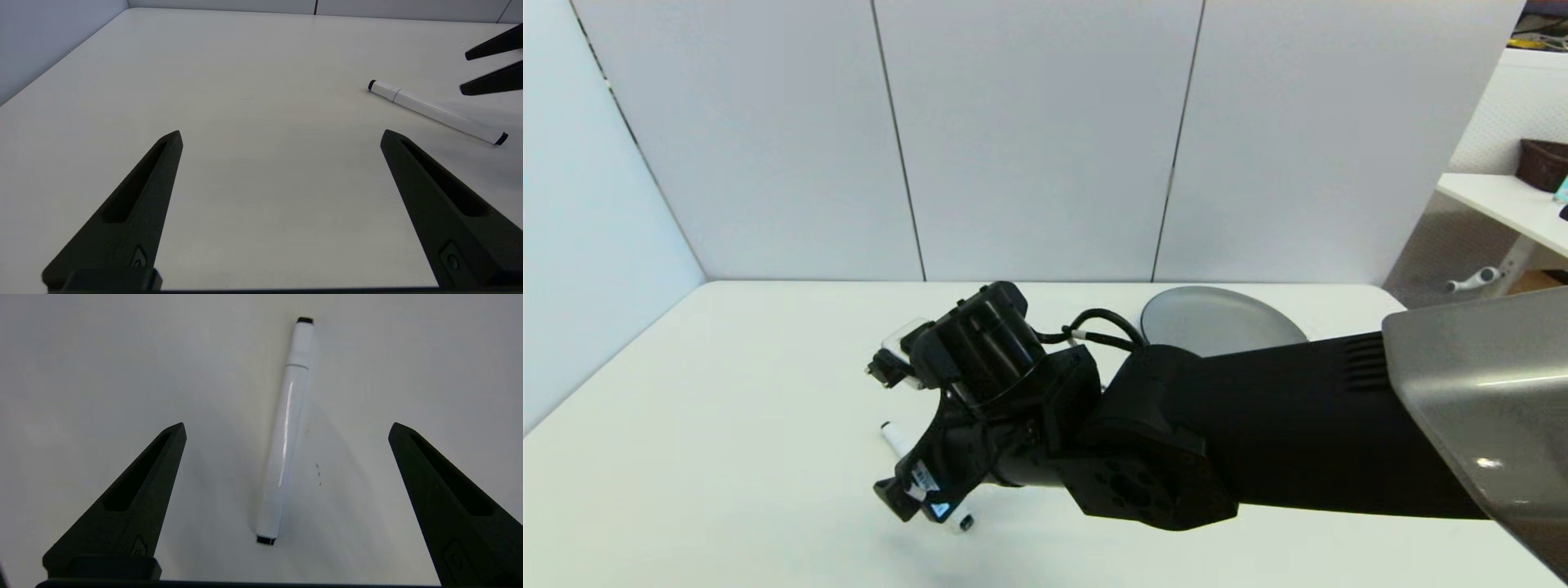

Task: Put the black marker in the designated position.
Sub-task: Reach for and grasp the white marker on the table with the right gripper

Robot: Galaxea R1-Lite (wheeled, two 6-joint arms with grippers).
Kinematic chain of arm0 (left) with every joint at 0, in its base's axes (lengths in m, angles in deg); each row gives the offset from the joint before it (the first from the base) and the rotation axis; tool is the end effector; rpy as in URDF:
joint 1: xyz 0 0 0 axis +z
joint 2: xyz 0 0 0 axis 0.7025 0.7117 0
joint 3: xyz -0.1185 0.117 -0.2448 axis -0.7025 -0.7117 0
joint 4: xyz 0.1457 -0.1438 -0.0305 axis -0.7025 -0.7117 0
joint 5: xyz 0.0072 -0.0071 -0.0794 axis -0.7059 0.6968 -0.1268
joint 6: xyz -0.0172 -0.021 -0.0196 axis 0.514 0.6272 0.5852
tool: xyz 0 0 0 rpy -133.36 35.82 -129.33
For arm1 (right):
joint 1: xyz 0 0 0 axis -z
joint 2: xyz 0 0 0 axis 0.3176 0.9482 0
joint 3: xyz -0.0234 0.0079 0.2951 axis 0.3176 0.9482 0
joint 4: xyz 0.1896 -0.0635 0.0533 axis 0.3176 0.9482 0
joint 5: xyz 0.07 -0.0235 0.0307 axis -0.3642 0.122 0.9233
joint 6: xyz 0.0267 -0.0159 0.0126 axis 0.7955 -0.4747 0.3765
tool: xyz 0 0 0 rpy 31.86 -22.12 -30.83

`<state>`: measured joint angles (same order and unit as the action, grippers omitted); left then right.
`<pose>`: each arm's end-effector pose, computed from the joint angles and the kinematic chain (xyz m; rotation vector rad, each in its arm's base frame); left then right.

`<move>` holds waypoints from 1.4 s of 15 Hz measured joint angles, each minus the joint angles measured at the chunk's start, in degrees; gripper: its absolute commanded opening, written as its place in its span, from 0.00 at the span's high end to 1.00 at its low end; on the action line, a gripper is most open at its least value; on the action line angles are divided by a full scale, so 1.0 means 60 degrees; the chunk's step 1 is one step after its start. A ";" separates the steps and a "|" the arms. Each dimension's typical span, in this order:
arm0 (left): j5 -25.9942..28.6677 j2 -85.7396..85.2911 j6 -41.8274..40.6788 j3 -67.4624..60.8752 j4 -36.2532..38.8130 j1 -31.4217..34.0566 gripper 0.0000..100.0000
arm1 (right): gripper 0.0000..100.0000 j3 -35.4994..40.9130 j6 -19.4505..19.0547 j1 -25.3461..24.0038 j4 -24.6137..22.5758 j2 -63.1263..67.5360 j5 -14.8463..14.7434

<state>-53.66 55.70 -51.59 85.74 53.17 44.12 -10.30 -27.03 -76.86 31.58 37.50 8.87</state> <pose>0.0099 -0.0001 0.0766 -0.0134 -0.0087 -0.0122 0.2394 0.3855 0.1381 -0.3305 0.5672 0.9399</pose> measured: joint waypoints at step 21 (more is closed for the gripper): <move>0.0000 0.0000 -0.0004 0.0000 0.0000 0.0000 0.00 | 0.00 -0.1632 0.0299 -0.0232 0.0744 0.1231 -0.1443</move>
<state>-53.66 55.70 -51.61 85.74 53.17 44.12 -20.09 -25.24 -78.25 36.04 44.89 0.21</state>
